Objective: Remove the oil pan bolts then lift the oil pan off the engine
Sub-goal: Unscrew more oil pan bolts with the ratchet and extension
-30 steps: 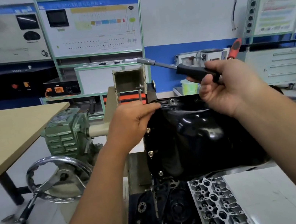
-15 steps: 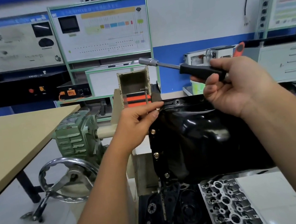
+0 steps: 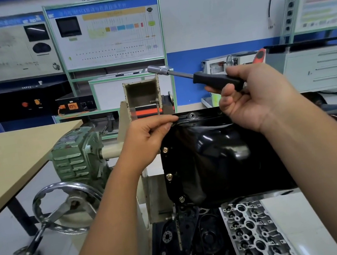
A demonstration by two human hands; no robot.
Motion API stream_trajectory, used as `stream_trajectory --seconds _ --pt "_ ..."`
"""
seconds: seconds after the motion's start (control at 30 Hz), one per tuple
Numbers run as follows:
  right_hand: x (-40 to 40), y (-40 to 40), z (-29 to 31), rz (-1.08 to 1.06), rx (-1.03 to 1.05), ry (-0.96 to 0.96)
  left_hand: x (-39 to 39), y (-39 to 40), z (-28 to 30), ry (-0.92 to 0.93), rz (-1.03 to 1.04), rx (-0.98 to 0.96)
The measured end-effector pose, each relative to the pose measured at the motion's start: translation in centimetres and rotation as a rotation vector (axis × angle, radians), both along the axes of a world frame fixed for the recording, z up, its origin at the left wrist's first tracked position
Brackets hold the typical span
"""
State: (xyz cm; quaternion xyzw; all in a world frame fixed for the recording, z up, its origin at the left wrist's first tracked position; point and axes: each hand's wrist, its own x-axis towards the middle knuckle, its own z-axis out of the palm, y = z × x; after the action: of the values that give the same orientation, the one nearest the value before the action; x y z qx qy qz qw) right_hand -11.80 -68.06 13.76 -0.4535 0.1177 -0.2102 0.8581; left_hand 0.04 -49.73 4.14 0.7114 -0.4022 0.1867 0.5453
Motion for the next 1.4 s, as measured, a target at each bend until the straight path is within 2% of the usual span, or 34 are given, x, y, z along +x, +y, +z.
stream_trajectory --seconds 0.07,0.17,0.33,0.5,0.63,0.8,0.93,1.13,1.27,1.4 --pt "0.0 0.0 -0.1 -0.002 -0.014 -0.002 0.1 -0.4 0.0 -0.015 0.069 -0.046" --pt "-0.1 0.0 0.0 -0.006 -0.023 -0.003 0.2 -0.5 0.1 0.045 0.057 -0.105" --pt "-0.1 0.1 0.0 -0.008 -0.033 0.001 0.0 0.3 0.1 0.034 -0.040 0.011" --pt "-0.2 0.2 -0.1 -0.010 -0.047 -0.002 -0.1 -0.4 -0.2 -0.088 0.083 -0.019" --pt "-0.2 0.2 -0.1 -0.017 -0.068 -0.003 0.2 -0.2 -0.1 -0.069 0.112 -0.049" --pt "-0.3 0.3 -0.2 -0.020 -0.081 -0.009 0.1 0.3 0.1 -0.036 -0.016 0.030" --pt "-0.2 0.3 -0.2 -0.018 -0.090 -0.011 0.2 -0.1 -0.1 -0.106 0.103 -0.008" --pt "-0.2 0.5 -0.2 -0.032 -0.108 -0.014 0.3 0.5 0.1 -0.038 -0.010 0.068" --pt "-0.2 0.5 -0.2 -0.042 -0.117 -0.022 0.0 0.1 -0.1 -0.098 0.065 0.018" --pt "-0.2 0.6 -0.3 -0.044 -0.123 -0.017 0.5 0.3 -0.1 -0.061 0.070 -0.016"
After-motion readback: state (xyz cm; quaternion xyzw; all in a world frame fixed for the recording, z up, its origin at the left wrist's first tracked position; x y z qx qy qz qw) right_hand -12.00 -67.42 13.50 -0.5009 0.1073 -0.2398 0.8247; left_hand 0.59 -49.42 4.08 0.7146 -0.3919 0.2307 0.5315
